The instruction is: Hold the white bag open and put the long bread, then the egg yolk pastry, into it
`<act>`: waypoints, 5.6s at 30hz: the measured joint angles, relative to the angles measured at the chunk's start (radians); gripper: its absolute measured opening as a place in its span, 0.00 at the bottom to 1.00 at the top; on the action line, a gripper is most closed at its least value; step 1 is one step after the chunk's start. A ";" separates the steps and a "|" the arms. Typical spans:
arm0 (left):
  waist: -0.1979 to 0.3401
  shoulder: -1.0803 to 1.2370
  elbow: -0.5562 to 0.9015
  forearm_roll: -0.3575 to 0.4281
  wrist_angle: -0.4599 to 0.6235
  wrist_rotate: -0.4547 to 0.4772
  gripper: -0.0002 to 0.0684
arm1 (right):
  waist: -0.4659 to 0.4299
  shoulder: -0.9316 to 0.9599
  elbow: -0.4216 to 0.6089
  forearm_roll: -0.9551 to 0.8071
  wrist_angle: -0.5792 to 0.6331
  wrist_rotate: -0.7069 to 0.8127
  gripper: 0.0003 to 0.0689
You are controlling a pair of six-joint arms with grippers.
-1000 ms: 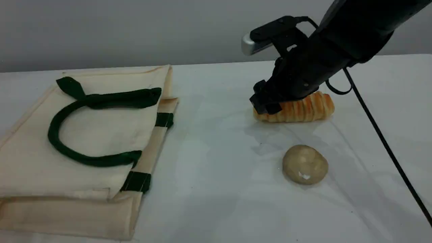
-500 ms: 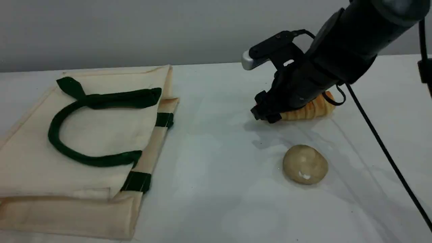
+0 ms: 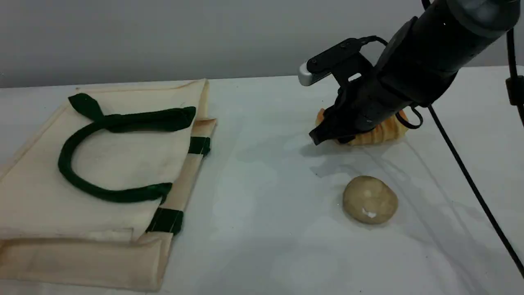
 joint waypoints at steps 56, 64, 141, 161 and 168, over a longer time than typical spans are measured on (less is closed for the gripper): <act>0.000 0.502 -0.091 0.052 -0.123 0.000 0.66 | 0.004 -0.666 0.261 -1.062 0.721 1.196 0.12; 0.000 0.686 -0.140 0.048 -0.183 -0.020 0.66 | 0.004 -0.665 0.260 -1.094 0.709 1.229 0.11; 0.000 0.815 -0.411 -0.042 0.018 0.080 0.01 | 0.004 -0.664 0.261 -1.065 0.696 1.226 0.10; 0.000 0.902 -0.416 -0.057 0.002 0.058 0.25 | 0.004 -0.664 0.261 -1.058 0.702 1.226 0.10; 0.000 0.959 -0.417 -0.056 -0.095 0.038 0.68 | 0.004 -0.664 0.261 -1.056 0.712 1.224 0.10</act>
